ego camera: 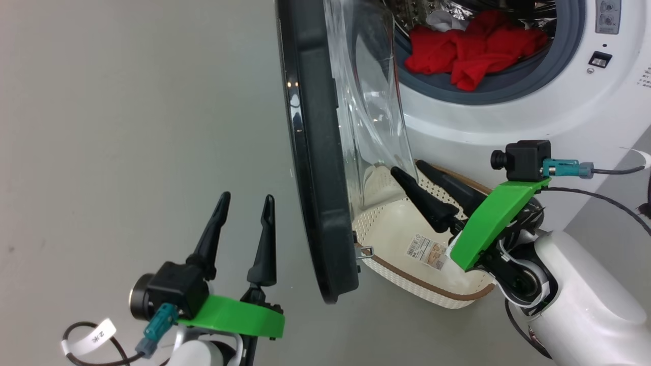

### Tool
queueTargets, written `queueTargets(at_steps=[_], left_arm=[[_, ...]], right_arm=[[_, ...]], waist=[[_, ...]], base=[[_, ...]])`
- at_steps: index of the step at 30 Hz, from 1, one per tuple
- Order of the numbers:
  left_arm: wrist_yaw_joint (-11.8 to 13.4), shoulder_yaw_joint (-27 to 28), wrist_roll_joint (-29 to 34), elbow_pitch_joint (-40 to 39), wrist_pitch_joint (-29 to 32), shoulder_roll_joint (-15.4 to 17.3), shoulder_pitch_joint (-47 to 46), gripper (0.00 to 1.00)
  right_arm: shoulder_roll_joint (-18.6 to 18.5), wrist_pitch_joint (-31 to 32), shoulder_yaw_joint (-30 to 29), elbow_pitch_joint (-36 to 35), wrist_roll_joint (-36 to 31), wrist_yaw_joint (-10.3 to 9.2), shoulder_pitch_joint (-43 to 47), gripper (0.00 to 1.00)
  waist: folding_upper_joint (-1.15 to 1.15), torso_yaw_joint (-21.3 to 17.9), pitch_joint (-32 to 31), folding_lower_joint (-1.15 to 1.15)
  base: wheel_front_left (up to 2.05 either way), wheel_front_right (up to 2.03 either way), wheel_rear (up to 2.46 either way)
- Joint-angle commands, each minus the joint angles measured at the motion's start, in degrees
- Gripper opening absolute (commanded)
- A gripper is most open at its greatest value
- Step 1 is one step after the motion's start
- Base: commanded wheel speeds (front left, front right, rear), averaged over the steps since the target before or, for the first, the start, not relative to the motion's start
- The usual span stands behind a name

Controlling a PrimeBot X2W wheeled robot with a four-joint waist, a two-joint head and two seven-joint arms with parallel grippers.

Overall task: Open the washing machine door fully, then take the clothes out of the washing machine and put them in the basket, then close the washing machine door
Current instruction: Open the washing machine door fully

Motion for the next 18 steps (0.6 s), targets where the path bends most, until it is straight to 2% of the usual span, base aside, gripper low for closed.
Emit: queueTargets(at_steps=[1,7,10,18], left_arm=[[0.3,2.2,-0.1,-1.7,-0.3,1.0,0.3,1.0],[0.3,2.5,0.2,-2.3,-0.3,1.0,0.8,1.0],[0.5,2.6,0.5,-2.8,-0.3,1.0,1.1,1.0],[0.9,3.1,1.4,-4.9,-0.3,1.0,2.4,1.0]], right_arm=[[0.7,-2.0,-0.2,-1.3,-3.1,0.43,0.4,1.0],[1.6,-9.2,-4.1,-0.4,-20.4,0.43,2.2,1.0],[3.6,-13.1,-8.1,-0.9,-28.0,0.43,4.2,1.0],[9.6,-20.5,-17.5,-3.1,-41.4,0.43,10.5,1.0]], waist=[[0.0,-0.1,0.0,0.0],[0.0,-0.4,0.0,0.0],[0.0,-0.3,-0.1,0.0],[0.0,-0.7,0.0,0.0]], base=[[0.0,0.0,0.0],[0.0,0.0,0.0],[0.0,0.0,0.0],[0.0,0.0,0.0]])
